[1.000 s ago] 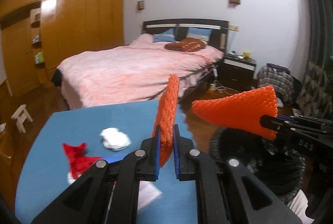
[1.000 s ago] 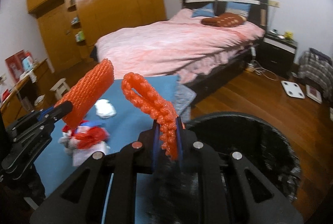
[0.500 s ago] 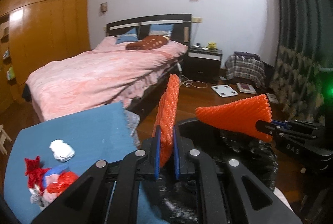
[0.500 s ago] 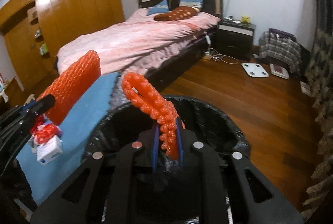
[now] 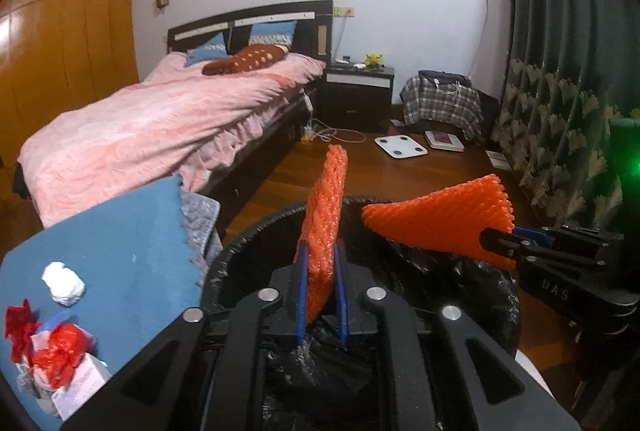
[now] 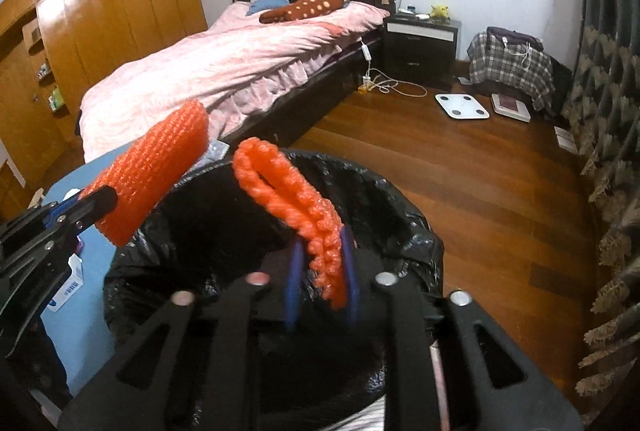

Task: Collect trash
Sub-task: 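Carry both orange nets over the bin and open both tools to drop them, then move the right tool back to the table and grasp the red plastic bag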

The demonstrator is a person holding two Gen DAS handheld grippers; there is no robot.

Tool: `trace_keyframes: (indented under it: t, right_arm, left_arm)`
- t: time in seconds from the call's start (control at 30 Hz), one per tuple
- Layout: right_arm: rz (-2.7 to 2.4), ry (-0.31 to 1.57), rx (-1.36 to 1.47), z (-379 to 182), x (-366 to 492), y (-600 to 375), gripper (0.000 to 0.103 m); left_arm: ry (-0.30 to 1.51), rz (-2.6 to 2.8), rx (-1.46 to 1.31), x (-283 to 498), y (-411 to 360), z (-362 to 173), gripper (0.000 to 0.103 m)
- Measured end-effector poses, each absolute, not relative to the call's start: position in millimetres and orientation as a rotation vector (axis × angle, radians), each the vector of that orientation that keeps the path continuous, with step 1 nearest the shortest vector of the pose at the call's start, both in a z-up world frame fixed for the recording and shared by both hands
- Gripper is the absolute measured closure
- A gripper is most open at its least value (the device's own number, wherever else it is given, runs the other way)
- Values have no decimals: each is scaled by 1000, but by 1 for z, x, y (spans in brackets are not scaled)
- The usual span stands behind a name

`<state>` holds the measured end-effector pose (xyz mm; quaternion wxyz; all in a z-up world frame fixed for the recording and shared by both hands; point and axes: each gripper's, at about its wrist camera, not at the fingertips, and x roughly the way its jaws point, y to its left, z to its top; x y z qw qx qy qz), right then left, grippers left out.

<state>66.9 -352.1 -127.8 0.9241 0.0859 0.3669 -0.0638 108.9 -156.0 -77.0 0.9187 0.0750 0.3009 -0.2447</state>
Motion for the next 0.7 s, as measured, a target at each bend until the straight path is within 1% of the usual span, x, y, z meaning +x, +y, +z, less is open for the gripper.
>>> trace_keyframes:
  t: [0.03,0.1,0.13,0.17,0.2,0.23,0.27,0.3,0.33,0.4,0.5,0.7]
  right_arm:
    - [-139,755,175,-129,67,-352,63]
    - [-151,754,171,-130,65,-351,49]
    - [-153,754,167,-130,65,-351,44]
    - [-157,753,161,-129,65,-349,34]
    - [-161,748,152,-128,65,-347,27]
    - [-160,739,144,-127,64,-345,25]
    - [-157,733,140,-125,65,-343,17]
    - [-153,722,135,-123,65,-340,11]
    - [-147,708,131,-121,65,-337,11]
    - [-130,684,122,-115,65,-329,7]
    - [-98,647,113,-107,66,-313,6]
    - [-21,608,79,-95,78,-274,5]
  left_arm:
    - [623,-501,153,109,-155,-78,67]
    - [621,-491,144,109,-150,-79,51]
    - [618,-485,141,109,-146,-79,48]
    - [617,-478,142,109,-143,-79,45]
    - [614,-464,142,109,-138,-78,39]
    - [609,-451,138,109,-132,-77,33]
    - [603,-434,135,109,-126,-76,30]
    - [599,-415,133,109,-120,-75,23]
    - [594,-401,130,108,-113,-73,17]
    - [582,-374,122,108,-100,-68,12]
    - [568,-327,118,107,-75,-64,8]
    - [556,-213,91,104,-21,-57,7]
